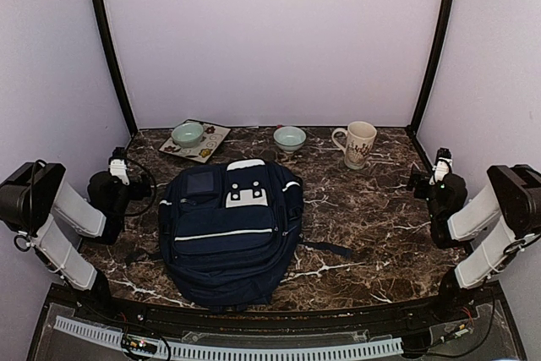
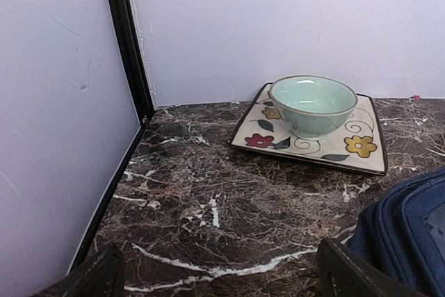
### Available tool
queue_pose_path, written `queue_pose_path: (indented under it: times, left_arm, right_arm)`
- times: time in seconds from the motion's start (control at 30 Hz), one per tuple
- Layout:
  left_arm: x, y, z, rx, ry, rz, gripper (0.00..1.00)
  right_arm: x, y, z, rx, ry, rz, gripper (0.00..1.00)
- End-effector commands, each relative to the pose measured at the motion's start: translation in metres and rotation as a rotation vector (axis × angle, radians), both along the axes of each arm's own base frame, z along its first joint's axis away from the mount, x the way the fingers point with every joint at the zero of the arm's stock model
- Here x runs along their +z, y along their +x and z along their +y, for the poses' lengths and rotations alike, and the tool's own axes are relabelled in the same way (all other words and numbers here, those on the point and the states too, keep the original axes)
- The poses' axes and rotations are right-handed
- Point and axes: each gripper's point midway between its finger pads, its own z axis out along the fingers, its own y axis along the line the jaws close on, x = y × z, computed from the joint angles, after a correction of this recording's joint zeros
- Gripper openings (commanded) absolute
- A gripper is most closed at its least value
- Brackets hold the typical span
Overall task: Pack the student bag
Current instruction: Reset both arms
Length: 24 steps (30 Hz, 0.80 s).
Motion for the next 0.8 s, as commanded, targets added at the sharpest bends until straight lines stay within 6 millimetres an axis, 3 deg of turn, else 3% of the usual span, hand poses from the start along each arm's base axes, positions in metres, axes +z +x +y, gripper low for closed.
queue_pose_path:
  times: [0.0, 0.77]
  left_arm:
    - [0.0046, -0.0014, -0.0010, -0.007, 0.005, -0.023, 0.99]
    - [0.0041, -0.0016, -0.0007, -0.007, 0.005, -0.021, 0.99]
  right_arm:
    - [0.0145, 0.0029, 0.0002, 0.004, 0.005, -0.058, 1.00]
    - [0.0132, 0.0037, -0.0002, 0.005, 0.005, -0.052, 1.00]
